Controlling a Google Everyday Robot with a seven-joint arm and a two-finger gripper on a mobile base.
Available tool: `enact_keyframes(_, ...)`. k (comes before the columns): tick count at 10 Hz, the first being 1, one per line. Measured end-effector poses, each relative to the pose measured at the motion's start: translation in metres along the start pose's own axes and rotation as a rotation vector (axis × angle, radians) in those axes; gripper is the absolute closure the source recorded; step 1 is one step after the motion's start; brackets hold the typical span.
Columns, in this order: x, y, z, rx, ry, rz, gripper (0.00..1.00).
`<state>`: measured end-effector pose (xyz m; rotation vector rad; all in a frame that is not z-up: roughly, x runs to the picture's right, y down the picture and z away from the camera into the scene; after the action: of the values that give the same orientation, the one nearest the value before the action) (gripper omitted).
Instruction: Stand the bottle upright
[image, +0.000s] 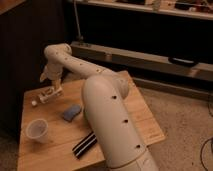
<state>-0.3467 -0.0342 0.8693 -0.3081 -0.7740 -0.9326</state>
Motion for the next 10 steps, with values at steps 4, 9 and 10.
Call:
enact_keyframes(4,-0.008,-0.009,0.025,-0.030,-0.004,0.000,0.35)
enact_keyframes(9,-0.007,0.003,0.054,-0.082,0.001,0.028,0.35)
enact_keyframes(10,-0.005,0.005,0.058,-0.094,0.003,0.031,0.35)
